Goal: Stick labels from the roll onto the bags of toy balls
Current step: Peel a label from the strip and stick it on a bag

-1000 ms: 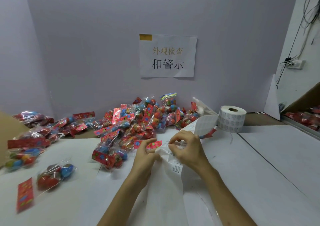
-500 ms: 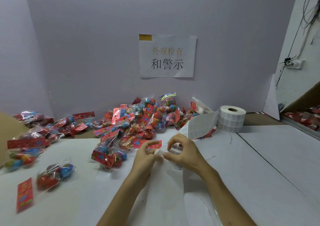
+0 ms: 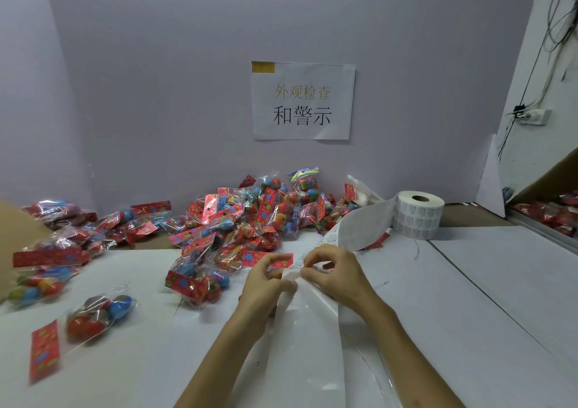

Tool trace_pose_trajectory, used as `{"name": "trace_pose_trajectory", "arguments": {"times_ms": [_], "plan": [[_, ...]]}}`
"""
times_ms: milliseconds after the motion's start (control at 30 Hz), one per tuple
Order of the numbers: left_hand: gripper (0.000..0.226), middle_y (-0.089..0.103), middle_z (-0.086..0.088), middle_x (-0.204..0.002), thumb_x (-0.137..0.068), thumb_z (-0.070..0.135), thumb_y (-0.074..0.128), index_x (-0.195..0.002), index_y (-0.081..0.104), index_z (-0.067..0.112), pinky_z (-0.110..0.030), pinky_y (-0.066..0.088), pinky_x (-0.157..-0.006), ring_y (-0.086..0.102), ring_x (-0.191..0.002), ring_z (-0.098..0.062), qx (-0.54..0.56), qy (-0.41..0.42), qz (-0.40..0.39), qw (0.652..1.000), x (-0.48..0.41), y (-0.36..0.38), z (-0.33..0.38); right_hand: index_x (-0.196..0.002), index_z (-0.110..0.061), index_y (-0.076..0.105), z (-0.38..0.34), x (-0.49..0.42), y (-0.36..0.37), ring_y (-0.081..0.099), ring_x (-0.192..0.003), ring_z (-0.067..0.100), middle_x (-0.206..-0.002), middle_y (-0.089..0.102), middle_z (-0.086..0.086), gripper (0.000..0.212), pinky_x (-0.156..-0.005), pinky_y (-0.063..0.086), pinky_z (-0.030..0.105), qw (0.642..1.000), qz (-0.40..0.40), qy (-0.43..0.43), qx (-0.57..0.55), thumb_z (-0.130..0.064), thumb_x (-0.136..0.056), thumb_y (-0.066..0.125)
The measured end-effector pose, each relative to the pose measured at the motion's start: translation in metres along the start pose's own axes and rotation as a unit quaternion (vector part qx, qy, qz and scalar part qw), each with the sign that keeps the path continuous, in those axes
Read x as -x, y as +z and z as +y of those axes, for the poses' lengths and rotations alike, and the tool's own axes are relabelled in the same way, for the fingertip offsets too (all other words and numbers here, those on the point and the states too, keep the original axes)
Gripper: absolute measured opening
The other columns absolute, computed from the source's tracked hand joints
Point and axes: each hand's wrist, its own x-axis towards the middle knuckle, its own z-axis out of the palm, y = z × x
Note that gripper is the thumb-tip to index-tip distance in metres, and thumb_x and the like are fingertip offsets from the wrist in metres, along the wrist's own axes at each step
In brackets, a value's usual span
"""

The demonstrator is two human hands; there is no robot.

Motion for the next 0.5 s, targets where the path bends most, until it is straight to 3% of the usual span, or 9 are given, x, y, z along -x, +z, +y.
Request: {"name": "trace_pose_trajectory", "arguments": {"times_ms": [67,167,267,333,433,500], "plan": [[0.053,0.071,-0.017,-0.107,-0.084,-0.010,0.067,-0.123,0.063,0.026,-0.026,0.045,-0.053,0.066,-0.092,-0.034,0.000,-0.001,0.001,1.000,0.000,0.000,0.000,-0.074,-0.033,0.071,0.000,0.000,0.000,0.065,-0.089,-0.001,-0.086,0.071,-0.015,0.015,-0.077,0.052,0.019,1.000,0.002,0.000,0.003,-0.021,-0.080,0.079],[0.052,0.070,-0.018,-0.116,-0.084,-0.010,0.067,-0.121,0.064,0.026,-0.030,0.047,-0.058,0.067,-0.104,-0.039,-0.001,-0.001,0.000,1.000,-0.001,0.001,0.000,-0.078,-0.030,0.073,0.000,-0.001,0.001,0.065,-0.087,-0.001,-0.083,0.072,-0.017,0.012,-0.073,0.050,0.013,1.000,0.014,-0.001,0.001,-0.020,-0.083,0.077],[0.049,0.068,-0.014,-0.121,-0.084,-0.009,0.067,-0.116,0.067,0.028,-0.038,0.054,-0.069,0.065,-0.113,-0.038,-0.011,0.003,0.004,1.000,-0.002,0.001,0.000,-0.084,-0.025,0.074,0.000,-0.002,0.001,0.065,-0.084,-0.001,-0.081,0.071,-0.016,0.011,-0.070,0.050,0.009,0.998,0.069,-0.001,0.004,-0.016,-0.090,0.072],[0.047,0.067,-0.010,-0.124,-0.084,-0.008,0.068,-0.112,0.068,0.029,-0.036,0.054,-0.067,0.064,-0.115,-0.034,-0.018,0.007,0.009,1.000,-0.002,0.002,-0.001,-0.086,-0.025,0.073,0.000,-0.003,-0.003,0.065,-0.084,-0.002,-0.082,0.071,-0.016,0.009,-0.071,0.052,0.013,0.995,0.102,0.003,0.001,-0.016,-0.091,0.072],[0.044,0.065,-0.008,-0.126,-0.084,-0.008,0.069,-0.109,0.070,0.028,-0.038,0.056,-0.062,0.063,-0.116,-0.034,-0.018,0.018,0.010,1.000,-0.002,0.001,-0.002,-0.085,-0.025,0.073,0.001,-0.002,-0.009,0.066,-0.083,0.001,-0.081,0.071,-0.015,0.006,-0.071,0.050,0.012,0.999,0.050,0.009,-0.008,-0.029,-0.088,0.077],[0.043,0.065,-0.010,-0.128,-0.084,-0.011,0.069,-0.107,0.071,0.025,-0.048,0.061,-0.080,0.061,-0.120,-0.035,-0.010,0.028,0.005,1.000,-0.002,0.001,-0.002,-0.083,-0.028,0.072,0.000,0.001,-0.008,0.064,-0.084,0.002,-0.083,0.070,-0.014,0.013,-0.070,0.047,0.008,1.000,-0.005,0.005,0.008,-0.037,-0.083,0.081]]}}
